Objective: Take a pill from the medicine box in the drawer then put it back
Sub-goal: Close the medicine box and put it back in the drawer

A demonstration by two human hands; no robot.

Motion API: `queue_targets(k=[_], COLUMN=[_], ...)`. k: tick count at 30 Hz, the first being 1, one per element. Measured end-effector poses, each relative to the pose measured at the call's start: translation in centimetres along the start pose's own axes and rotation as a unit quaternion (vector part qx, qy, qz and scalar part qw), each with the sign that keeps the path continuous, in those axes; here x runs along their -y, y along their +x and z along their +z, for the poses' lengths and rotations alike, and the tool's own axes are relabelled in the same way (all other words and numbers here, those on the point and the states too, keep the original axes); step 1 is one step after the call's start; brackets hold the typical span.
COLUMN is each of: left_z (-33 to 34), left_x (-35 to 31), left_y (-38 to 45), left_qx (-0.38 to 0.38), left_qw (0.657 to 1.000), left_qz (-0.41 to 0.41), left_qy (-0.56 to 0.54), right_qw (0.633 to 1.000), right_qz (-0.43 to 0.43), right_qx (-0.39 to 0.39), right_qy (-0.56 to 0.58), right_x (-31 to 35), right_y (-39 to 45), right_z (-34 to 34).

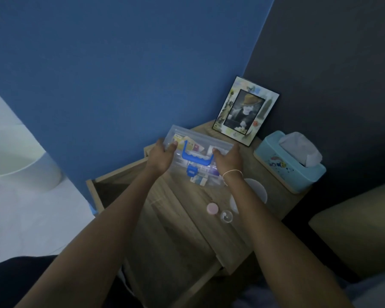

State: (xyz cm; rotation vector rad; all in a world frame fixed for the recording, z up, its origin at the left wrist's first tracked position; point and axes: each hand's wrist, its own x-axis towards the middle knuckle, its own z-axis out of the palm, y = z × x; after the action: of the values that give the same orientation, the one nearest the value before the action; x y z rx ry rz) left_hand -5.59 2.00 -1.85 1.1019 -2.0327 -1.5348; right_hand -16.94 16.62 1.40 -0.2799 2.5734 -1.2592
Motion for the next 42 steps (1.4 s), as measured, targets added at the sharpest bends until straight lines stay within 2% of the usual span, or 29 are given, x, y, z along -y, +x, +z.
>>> queue_targets(k=[10,18,23,31,38,42], left_z=[-8.2,-13.7,-14.1,-14.0,-13.0,-11.5], left_x=[-0.5,1.7,4.0,6.0,8.4,10.2], left_y=[-3.9,-8.5,-9.3,-8.2,-6.3,-5.0], left_qx=[-0.042,0.018,0.027,0.041,0.072,0.123], left_qw=[0.999,0.999,0.998,0.997,0.989,0.974], left_qz=[0.023,-0.013,-0.011,-0.011,-0.018,-0.026], left_qy=[0.014,0.034,0.064,0.065,0.131,0.187], right_qw=[0.997,0.990,0.987,0.986,0.984,0.979], right_qz=[-0.056,-0.061,-0.057,-0.078,-0.070,-0.078], right_qx=[0.035,0.125,0.147,0.140,0.137,0.115], right_qy=[0.029,0.015,-0.013,-0.053,-0.089,-0.146], right_x=[2.6,1.2,-0.7,-2.9,-5.8,-7.7], right_y=[-8.1,-17.2,-19.9,-21.9,-22.8,-22.1], right_z=[0.5,3.2,4.3,6.1,8.3,9.8])
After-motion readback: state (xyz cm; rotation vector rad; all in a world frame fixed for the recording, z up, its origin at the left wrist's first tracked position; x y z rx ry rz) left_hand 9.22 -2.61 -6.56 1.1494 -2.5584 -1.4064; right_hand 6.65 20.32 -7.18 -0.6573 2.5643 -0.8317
